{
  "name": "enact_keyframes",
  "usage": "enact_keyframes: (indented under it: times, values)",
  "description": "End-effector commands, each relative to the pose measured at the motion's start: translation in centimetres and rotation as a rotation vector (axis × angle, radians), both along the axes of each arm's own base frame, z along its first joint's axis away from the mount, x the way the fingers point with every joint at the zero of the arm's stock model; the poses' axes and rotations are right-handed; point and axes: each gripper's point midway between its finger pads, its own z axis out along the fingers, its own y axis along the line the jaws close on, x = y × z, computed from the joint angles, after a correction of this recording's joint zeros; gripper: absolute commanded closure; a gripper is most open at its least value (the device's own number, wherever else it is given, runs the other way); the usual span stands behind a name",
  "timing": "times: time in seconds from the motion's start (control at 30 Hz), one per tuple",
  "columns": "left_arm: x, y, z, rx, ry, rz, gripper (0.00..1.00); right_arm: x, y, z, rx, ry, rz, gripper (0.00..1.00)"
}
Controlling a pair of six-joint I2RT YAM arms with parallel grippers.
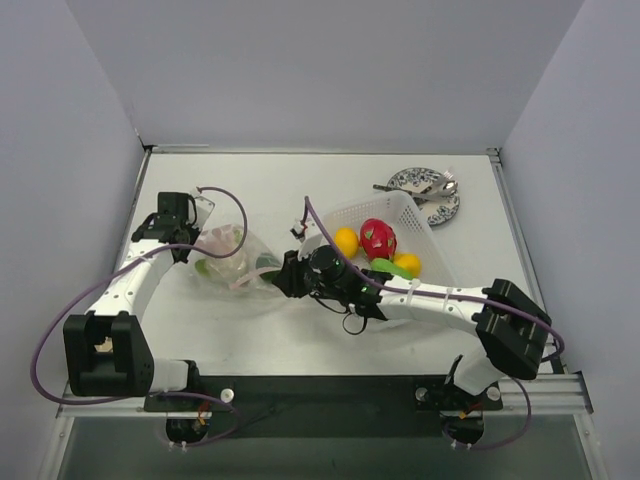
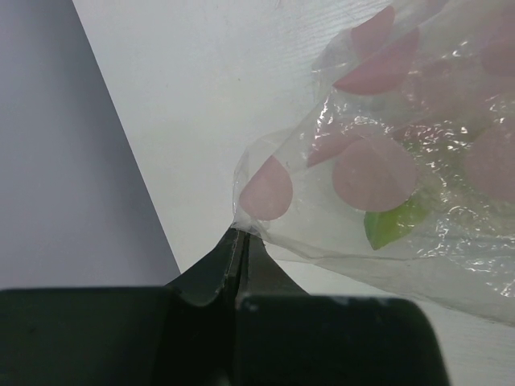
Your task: Open the zip-top bag and remove the fake food
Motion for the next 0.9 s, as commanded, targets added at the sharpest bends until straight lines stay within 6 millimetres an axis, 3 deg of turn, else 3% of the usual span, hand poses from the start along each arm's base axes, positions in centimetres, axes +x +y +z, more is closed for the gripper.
enact_keyframes:
  times: [0.0, 0.2, 0.4, 0.47, 0.5, 0.67, 0.7, 0.73, 0.87]
  values:
    - [1.1, -0.6, 2.0, -0.014, -0.073, -0.004, 1.00, -0.8, 2.8, 0.6, 0.088, 0.051, 0.064, 0.83]
    - [1.0, -0.7, 2.4, -0.011, -0.082, -0.009, 1.00, -0.5, 3.3, -0.7, 0.078, 0.068, 0.067, 0.85]
    - [0.8, -0.7, 2.6, -0.012, -0.085, -0.011, 1.00, 1.8, 4.2, -1.7, 0.065, 0.015, 0.017, 0.88]
    - [0.7, -0.8, 2.6, -0.011, -0.082, -0.014, 1.00, 2.9, 4.5, -2.8, 0.027, -0.015, -0.013, 0.85]
    - [0.6, -0.8, 2.6, -0.009, -0.081, -0.014, 1.00, 3.3, 5.0, -2.5, 0.031, -0.032, -0.011, 0.84]
    - [0.5, -0.9, 2.9, -0.008, -0.081, -0.020, 1.00, 6.3, 4.7, -2.8, -0.075, -0.175, -0.130, 0.65]
    - [0.4, -0.9, 2.8, -0.007, -0.077, -0.021, 1.00, 6.6, 4.4, -2.9, -0.130, -0.217, -0.136, 0.58]
    - [0.3, -0.9, 2.7, -0.006, -0.074, -0.023, 1.00, 6.9, 4.6, -2.5, -0.149, -0.247, -0.149, 0.44]
    - [0.4, -1.0, 2.6, -0.005, -0.070, -0.027, 1.00, 7.7, 4.0, -3.4, -0.269, -0.324, -0.187, 0.24]
